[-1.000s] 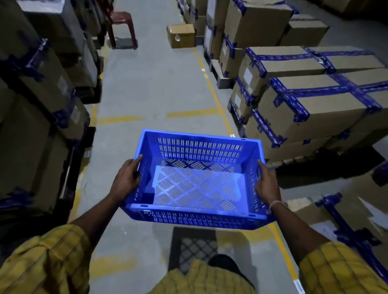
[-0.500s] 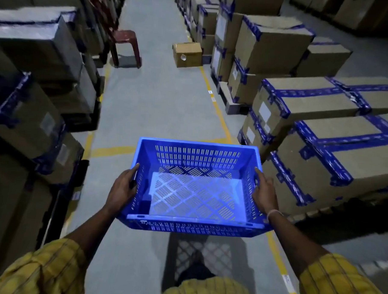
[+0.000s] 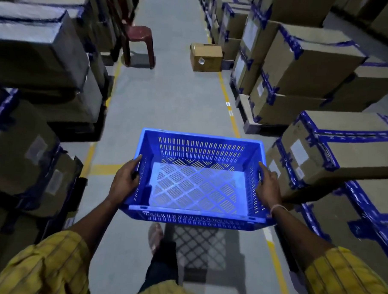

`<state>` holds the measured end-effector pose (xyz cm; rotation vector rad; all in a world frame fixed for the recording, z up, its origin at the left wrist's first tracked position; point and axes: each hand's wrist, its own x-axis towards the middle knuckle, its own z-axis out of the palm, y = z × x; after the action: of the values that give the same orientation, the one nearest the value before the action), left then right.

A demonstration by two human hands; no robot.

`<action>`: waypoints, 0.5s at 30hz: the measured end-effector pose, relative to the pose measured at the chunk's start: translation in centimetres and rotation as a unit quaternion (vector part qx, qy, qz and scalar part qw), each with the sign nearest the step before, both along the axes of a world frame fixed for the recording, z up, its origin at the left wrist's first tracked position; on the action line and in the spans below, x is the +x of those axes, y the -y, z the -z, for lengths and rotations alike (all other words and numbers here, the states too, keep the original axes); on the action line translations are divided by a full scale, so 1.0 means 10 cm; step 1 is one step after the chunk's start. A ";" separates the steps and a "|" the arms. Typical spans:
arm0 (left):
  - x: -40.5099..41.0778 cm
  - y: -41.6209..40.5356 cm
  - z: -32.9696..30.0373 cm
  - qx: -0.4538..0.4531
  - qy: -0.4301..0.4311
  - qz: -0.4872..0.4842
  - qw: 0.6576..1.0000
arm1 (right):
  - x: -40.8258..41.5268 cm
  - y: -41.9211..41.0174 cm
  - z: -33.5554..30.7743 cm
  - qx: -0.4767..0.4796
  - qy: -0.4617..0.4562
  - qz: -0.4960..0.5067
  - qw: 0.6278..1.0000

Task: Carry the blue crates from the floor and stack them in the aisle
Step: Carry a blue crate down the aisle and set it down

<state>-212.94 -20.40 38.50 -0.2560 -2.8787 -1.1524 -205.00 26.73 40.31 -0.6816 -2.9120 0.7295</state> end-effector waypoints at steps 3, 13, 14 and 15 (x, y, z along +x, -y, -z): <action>-0.88 0.11 0.08 0.006 0.008 0.008 1.000 | -0.80 0.12 0.06 -0.006 0.000 0.003 1.000; -3.68 0.25 -0.19 -0.006 0.022 0.089 0.996 | -2.91 0.40 -0.05 -0.040 -0.026 0.078 0.996; -3.94 0.21 -0.21 -0.008 0.021 0.093 0.995 | -3.12 0.38 -0.05 -0.042 -0.029 0.082 0.995; -4.20 0.16 -0.21 -0.012 0.018 0.097 0.995 | -3.33 0.35 -0.04 -0.044 -0.032 0.089 0.995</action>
<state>-254.96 -21.98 40.58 -0.5325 -2.9543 -1.1621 -238.34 23.18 40.76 -0.8950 -2.7304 0.8462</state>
